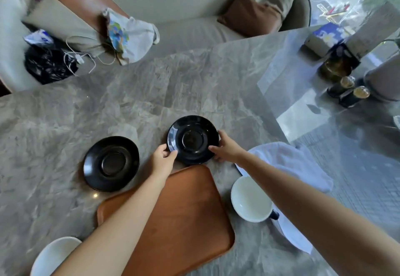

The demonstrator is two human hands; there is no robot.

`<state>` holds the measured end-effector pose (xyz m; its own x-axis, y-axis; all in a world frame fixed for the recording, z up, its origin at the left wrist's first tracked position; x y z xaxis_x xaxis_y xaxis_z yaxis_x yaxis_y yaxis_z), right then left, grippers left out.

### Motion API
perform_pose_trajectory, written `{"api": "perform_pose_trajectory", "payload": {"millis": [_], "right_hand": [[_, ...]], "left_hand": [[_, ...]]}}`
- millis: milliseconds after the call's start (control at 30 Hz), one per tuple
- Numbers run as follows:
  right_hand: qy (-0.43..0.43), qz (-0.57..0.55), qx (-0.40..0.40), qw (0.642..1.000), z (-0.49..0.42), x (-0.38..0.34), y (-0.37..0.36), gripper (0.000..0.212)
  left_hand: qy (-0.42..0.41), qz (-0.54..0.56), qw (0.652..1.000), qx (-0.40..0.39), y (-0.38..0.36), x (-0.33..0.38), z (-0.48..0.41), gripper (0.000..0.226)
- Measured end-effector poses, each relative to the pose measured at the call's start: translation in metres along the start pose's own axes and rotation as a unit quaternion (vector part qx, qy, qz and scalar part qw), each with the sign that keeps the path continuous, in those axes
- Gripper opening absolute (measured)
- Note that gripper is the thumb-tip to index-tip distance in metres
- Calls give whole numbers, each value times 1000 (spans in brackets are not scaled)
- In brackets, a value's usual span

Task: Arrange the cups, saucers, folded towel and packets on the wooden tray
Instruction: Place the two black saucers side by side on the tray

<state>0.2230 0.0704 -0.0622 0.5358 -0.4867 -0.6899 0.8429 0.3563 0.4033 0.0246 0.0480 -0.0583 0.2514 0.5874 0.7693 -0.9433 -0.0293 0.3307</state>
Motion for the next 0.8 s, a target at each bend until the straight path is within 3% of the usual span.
{"api": "perform_pose_trajectory", "payload": {"millis": [233,400,533,633,800], "right_hand": [[3,-2,4,1000,-9,2,1,62],[-2,-35,26,999,-8,2,2,60],[24,-46,97,994,-2,-1,7,39],[74,7,150,986,4,-12,11,24],[105,134,64,983,18,-28,6,10]], "left_hand": [[-22,-10,1000,0,3,-2,-4,26],[-27,18,999,16,2,1,4,33],[-49,92,994,27,1,2,19,29],[-56,135,989,21,7,-5,33,23],[-29,145,989,13,22,-40,63,21]]}}
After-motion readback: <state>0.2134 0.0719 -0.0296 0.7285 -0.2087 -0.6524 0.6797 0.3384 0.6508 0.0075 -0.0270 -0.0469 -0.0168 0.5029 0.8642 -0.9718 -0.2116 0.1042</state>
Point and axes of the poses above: each hand's wrist, its own z-axis away from the middle knuckle, its own y-axis out of the back of the hand, x = y × z, the point moved 1 cm from there along -z, towards the middle knuckle
